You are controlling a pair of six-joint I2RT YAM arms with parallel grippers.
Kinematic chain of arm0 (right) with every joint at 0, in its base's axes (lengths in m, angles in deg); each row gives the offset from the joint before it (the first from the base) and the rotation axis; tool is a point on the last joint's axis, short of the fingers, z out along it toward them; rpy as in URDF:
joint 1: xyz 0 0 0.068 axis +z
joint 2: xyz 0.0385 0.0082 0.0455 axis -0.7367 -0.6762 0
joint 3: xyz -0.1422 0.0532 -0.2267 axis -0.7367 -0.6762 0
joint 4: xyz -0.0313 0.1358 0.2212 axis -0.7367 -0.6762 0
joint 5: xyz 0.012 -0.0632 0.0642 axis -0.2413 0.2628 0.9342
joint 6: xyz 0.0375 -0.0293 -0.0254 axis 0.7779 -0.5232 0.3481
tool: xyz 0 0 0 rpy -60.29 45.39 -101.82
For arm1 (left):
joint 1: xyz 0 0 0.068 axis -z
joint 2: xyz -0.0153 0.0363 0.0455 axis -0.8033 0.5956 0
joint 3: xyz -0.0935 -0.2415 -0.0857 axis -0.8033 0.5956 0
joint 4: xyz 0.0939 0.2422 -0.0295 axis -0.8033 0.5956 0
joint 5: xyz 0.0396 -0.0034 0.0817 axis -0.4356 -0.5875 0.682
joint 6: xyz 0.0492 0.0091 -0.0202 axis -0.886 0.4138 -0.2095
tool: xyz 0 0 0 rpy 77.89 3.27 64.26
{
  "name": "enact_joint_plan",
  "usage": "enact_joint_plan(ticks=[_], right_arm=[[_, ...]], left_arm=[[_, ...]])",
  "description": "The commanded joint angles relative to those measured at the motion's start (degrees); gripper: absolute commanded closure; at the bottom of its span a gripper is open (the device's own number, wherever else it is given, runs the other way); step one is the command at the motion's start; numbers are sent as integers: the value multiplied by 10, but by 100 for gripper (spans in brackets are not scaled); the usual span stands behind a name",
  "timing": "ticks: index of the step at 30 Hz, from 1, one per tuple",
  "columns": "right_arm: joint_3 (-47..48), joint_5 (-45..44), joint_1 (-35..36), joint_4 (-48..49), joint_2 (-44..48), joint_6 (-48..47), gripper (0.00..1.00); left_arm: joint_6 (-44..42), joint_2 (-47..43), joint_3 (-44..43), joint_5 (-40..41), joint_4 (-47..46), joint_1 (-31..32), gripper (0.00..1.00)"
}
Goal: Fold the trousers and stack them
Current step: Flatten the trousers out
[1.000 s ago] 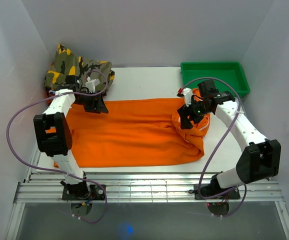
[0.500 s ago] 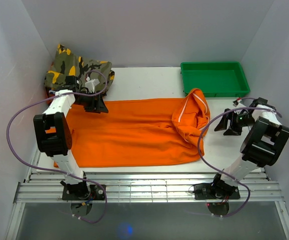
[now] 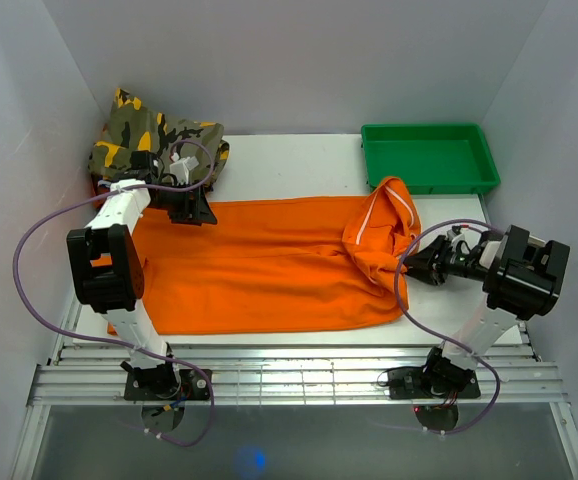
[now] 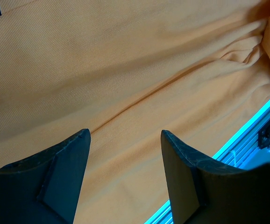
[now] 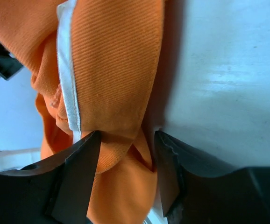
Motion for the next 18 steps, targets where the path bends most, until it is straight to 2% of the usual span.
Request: enact_joint_plan(ticks=[1, 2, 4, 5, 7, 9, 10, 13, 16, 18], right_arm=[[-19, 43, 2, 113, -7, 65, 51], [-18, 46, 1, 109, 14, 63, 62], [-1, 50, -1, 65, 39, 36, 73], [10, 48, -2, 40, 65, 21, 83], [55, 31, -3, -40, 90, -25, 91], [95, 4, -3, -98, 119, -58, 92], [117, -28, -3, -150, 126, -91, 92], [201, -119, 20, -216, 137, -141, 92], [269, -216, 82, -278, 132, -195, 92], [295, -254, 154, -293, 125, -221, 92]], left_arm=[[1, -18, -17, -12, -7, 0, 28], [0, -17, -16, -12, -7, 1, 28], [-1, -13, -15, -14, -7, 0, 28], [-2, -12, -14, -13, -8, 0, 28], [-3, -11, -9, -14, -9, 1, 28], [-2, -12, 1, -14, -17, 0, 28], [-4, -13, 5, -14, -18, 0, 28], [-7, -11, 12, -9, -19, 1, 29], [-10, -7, 19, 4, -19, 4, 30], [-16, -5, 22, 11, -17, 7, 31]])
